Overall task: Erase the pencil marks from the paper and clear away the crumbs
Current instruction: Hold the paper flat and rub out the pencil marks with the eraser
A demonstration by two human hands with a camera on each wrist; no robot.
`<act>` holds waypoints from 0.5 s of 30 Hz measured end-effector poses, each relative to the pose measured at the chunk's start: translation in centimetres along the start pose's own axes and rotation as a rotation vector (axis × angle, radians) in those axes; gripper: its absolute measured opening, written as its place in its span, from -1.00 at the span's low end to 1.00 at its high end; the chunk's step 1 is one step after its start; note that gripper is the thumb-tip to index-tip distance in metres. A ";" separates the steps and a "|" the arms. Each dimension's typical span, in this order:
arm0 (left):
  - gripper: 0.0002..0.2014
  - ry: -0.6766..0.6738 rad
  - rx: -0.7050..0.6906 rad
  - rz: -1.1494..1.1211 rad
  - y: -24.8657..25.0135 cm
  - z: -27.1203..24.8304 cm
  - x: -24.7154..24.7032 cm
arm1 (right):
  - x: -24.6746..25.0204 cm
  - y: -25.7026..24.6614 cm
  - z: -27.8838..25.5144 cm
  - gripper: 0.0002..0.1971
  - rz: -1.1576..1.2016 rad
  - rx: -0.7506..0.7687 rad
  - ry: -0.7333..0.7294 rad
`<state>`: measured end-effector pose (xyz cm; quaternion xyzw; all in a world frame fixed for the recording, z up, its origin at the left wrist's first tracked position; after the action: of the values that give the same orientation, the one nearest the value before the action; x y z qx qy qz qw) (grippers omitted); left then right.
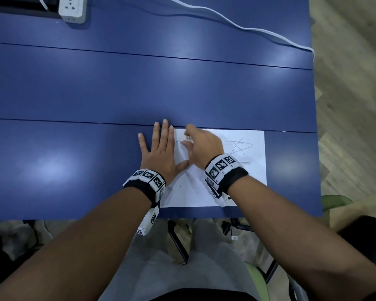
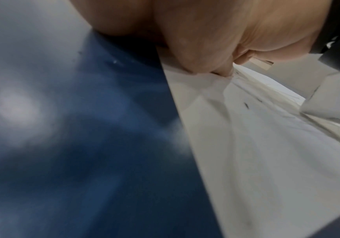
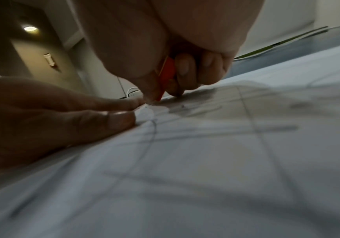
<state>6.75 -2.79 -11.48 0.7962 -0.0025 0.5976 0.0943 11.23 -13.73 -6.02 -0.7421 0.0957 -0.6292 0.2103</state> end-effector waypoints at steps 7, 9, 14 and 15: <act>0.07 0.018 -0.004 -0.008 0.0 -0.1 0.1 | -1.0 -1.3 -0.7 -0.85 0.018 0.025 -0.031; 0.09 0.016 0.002 0.018 0.0 -0.1 0.1 | -0.4 -0.4 0.0 -0.83 0.019 -0.023 0.010; 0.06 0.016 -0.002 -0.014 -0.1 -0.1 0.1 | -1.1 -1.3 -0.6 -0.84 0.067 -0.029 0.001; 0.07 0.019 0.000 -0.016 -0.1 -0.2 0.2 | -1.3 -1.5 -0.8 -0.84 0.059 -0.016 -0.020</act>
<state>6.67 -2.64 -11.30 0.7905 0.0045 0.6044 0.0992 10.05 -12.00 -6.43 -0.7467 0.1205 -0.6146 0.2237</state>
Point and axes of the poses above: each hand's wrist, its own z-axis towards the middle knuckle, its own x-axis out of the back of the hand, y = z × x, the point moved 9 cm from there along z, towards the middle knuckle, and after that the axes turned 9 degrees about y, right-handed, at the moved point
